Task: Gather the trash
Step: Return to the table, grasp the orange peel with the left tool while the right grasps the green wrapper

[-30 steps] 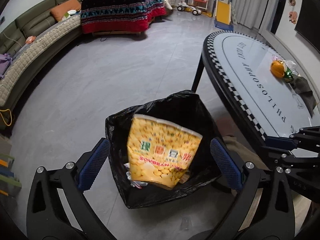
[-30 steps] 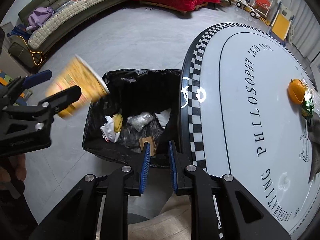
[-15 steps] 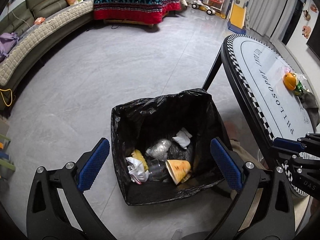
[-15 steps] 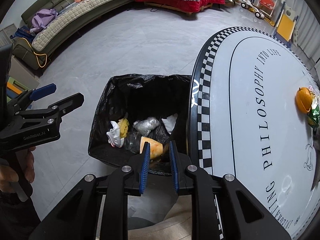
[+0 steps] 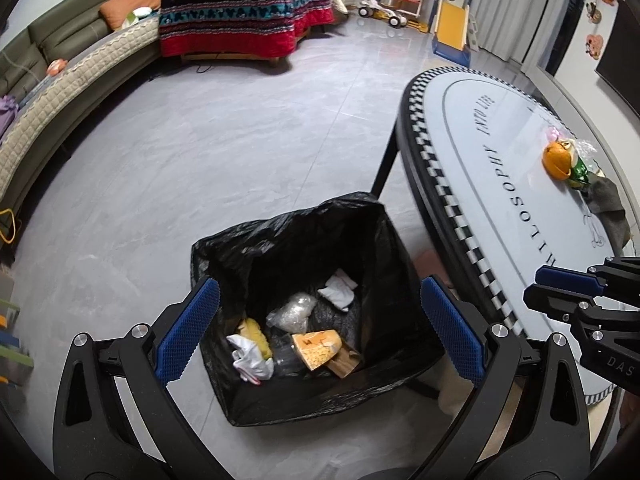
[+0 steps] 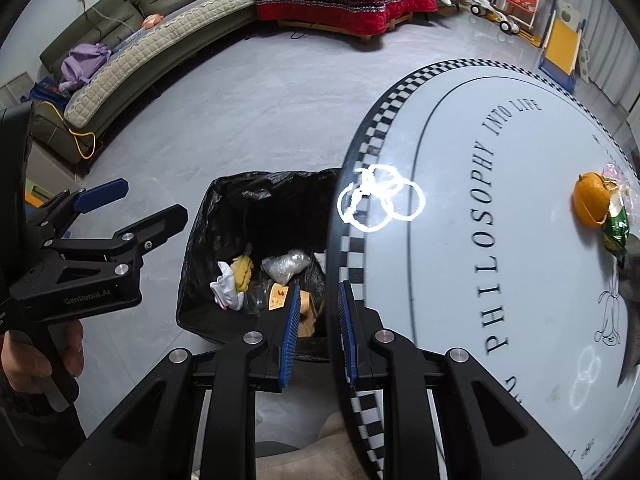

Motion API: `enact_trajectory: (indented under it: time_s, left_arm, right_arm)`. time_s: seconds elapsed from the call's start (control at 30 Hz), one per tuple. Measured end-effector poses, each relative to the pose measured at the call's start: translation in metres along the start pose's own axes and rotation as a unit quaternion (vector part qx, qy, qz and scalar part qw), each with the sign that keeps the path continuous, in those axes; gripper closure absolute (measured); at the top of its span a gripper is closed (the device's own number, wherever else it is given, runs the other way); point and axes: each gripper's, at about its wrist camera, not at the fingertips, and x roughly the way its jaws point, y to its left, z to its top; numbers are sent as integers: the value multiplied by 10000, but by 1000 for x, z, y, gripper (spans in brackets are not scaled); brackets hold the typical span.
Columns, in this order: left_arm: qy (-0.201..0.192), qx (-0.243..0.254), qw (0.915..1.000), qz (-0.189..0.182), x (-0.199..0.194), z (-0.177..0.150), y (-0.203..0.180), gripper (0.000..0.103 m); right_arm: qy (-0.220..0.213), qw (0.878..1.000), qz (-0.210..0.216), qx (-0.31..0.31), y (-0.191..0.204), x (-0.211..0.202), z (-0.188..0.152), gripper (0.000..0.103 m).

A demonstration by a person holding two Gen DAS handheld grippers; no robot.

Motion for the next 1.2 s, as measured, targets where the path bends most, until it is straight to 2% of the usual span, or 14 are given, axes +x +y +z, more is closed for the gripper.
enact_trajectory:
  time_s: [0.1, 0.2, 0.5, 0.87, 1.2]
  left_arm:
    - [-15, 148, 9999, -58, 1, 11, -19, 6]
    - [-29, 344, 9993, -138, 3, 23, -43, 6]
    - [20, 896, 9950, -431, 19, 53, -120, 6]
    - [175, 1442, 9859, -825, 52, 78, -217, 6]
    - [256, 1714, 9775, -1202, 90, 104, -285, 6]
  right_arm:
    - [-58, 9999, -19, 99, -17, -8, 1, 81]
    - [-158, 9995, -113, 242, -39, -15, 3, 70]
    - [-306, 9965, -339, 705, -109, -34, 4, 69]
    - [-440, 9871, -571, 1429, -217, -50, 3, 69]
    - [-488, 9759, -638, 2027, -305, -39, 13, 69]
